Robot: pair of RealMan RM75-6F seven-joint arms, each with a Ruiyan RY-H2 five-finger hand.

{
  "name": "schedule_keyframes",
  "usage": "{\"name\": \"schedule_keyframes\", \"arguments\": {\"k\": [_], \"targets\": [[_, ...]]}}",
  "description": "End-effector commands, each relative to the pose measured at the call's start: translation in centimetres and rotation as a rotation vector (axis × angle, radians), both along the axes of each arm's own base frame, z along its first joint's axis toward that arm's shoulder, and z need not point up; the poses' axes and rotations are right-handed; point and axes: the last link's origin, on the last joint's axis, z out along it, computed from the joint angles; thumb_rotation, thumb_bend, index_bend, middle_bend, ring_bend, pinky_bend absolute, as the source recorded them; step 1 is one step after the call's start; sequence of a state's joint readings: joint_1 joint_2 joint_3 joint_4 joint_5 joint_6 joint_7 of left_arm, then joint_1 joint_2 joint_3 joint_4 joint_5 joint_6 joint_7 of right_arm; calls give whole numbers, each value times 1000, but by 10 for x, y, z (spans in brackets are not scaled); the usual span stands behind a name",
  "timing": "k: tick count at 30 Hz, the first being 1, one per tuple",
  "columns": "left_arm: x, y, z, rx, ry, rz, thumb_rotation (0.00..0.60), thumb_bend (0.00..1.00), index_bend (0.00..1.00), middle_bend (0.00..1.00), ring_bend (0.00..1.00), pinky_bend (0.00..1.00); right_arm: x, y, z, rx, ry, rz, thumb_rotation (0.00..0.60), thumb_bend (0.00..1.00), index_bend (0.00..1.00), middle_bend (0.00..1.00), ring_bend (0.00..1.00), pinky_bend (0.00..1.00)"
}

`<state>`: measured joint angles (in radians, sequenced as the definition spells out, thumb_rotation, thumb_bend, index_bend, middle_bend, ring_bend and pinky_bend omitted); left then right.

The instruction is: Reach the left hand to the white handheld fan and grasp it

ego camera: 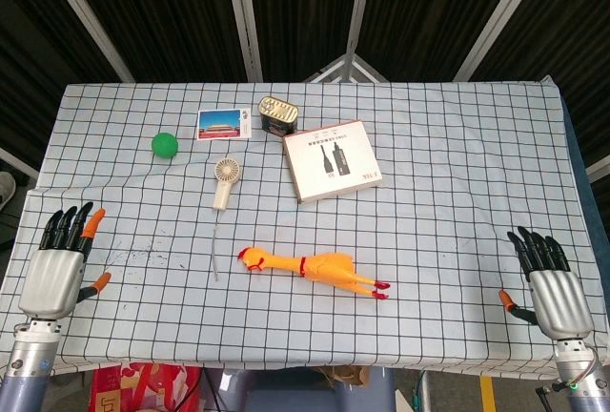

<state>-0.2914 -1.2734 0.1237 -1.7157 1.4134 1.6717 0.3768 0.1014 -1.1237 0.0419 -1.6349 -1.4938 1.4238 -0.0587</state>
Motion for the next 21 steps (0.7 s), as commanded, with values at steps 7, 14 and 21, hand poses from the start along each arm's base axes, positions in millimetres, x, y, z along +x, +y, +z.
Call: {"name": "schedule_keyframes", "arguments": {"k": [7,14,21], "targets": [[0,1,-5,-26,13,16,600,130,0,0,0,0,-1,1,3,-9,-5,-4,600,290,0,0,0,49],[8,15,-16,-61,35,50,600,357,0,604,394,458,1,2,1,0,-13,6,600,290,0,0,0,49],[37,71,-48,-152,72,95,600,752,0,862,657,691,1,1,1,4,-13,7,600,290,0,0,0,49]]}}
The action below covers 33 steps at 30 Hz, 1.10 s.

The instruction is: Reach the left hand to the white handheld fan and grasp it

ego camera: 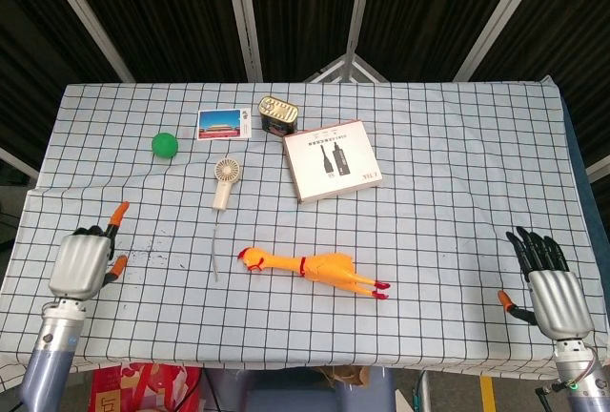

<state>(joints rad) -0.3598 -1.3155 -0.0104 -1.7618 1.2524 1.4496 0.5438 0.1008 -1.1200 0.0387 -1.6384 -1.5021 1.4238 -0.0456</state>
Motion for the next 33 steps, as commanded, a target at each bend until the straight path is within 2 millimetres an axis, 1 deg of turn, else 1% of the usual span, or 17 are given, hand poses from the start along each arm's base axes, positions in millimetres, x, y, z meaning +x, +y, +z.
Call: {"name": "schedule_keyframes", "arguments": {"k": [1,3,5,7,14,19,23,27,33], "targets": [[25,39,-25,-76,9,25,600,789,0,872,668,701,0,0,1,-1,-2,2,600,290,0,0,0,49],[34,53,-36,-107,18,37,600,843,0,882,679,712,0,0,1,2,-5,0,600,289,0,0,0,49],[44,65,-47,-143,25,51,600,870,0,885,682,713,0,0,1,3,-8,-1,600,289,0,0,0,49],[53,77,-60,-175,42,73,600,880,0,886,682,714,0,0,1,4,-11,-2,600,290,0,0,0,49],[77,102,-94,-217,103,112,600,886,0,886,682,714,0,0,2,10,-23,0,600,289,0,0,0,49],[89,112,-112,-226,119,124,600,887,0,886,682,714,0,-1,4,7,-33,-2,600,289,0,0,0,49],[95,117,-124,-232,134,133,600,886,0,886,682,714,0,-1,4,6,-37,-2,600,289,0,0,0,49],[97,120,-130,-230,150,134,600,887,0,886,682,714,0,-2,5,5,-42,-3,600,289,0,0,0,49],[97,126,-132,-218,159,141,600,889,0,886,682,714,0,-2,5,6,-45,-3,600,290,0,0,0,49]]}}
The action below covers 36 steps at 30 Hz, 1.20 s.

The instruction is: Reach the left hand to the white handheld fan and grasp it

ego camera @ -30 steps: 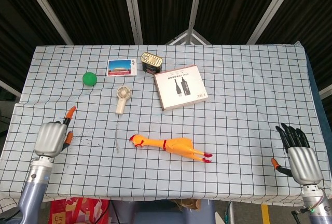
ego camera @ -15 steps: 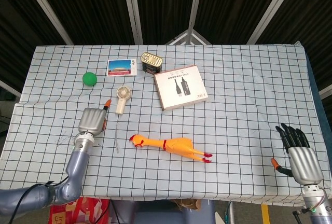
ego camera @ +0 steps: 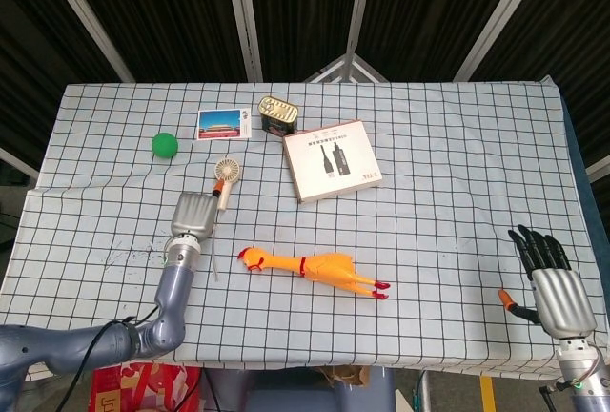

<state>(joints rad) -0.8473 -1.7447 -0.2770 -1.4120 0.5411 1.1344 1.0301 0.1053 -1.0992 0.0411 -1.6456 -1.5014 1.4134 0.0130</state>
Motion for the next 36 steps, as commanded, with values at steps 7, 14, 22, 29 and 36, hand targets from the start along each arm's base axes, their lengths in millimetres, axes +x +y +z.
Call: {"name": "schedule_keyframes", "arguments": {"k": [7,14,22,29,36], "targets": [[-2,6,-6,-5,18,11,600,891,0,886,682,714,0,-1,1,-2,-2,-1,600,290,0,0,0,49],[-5,4,-9,-9,21,9,600,898,0,886,682,714,0,-1,1,-3,-3,0,600,290,0,0,0,49],[-5,3,-10,-11,17,7,600,900,0,886,682,714,0,0,1,-4,-2,-1,600,290,0,0,0,49],[-9,2,-15,-29,32,17,600,900,0,886,682,714,1,-1,1,-10,-7,2,600,290,0,0,0,49],[-18,1,-19,-41,47,34,600,901,0,885,682,714,0,-1,1,-10,-11,3,600,289,0,0,0,49]]}}
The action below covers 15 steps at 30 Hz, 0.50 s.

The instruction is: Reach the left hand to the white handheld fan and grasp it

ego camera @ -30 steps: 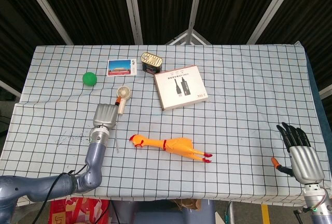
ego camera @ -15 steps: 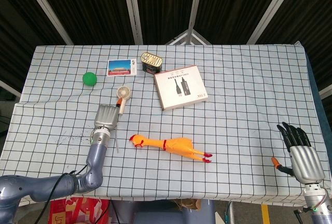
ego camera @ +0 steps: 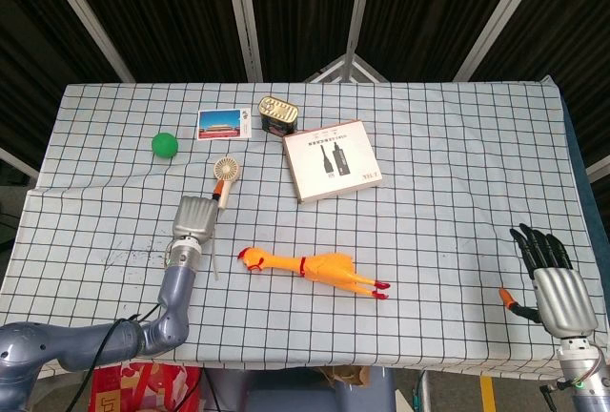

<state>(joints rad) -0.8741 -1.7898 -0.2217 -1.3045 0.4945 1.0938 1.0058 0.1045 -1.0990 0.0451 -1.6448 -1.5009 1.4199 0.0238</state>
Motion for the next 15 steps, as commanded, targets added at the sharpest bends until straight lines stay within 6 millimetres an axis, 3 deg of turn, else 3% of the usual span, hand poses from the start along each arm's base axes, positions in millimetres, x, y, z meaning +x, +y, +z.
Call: {"name": "schedule_keyframes", "arguments": {"k": [1,9,15], "targets": [[-2,-1,-2,-7,7,0,600,901,0,885,682,714,0,0,0,0,-1,0,600,289,0,0,0,49],[-7,-4,-6,-27,15,5,600,902,0,885,682,714,0,0,0,-2,-1,1,600,290,0,0,0,49],[3,-1,5,30,-38,-46,600,882,0,851,648,713,0,1,0,0,2,1,600,290,0,0,0,49]]}}
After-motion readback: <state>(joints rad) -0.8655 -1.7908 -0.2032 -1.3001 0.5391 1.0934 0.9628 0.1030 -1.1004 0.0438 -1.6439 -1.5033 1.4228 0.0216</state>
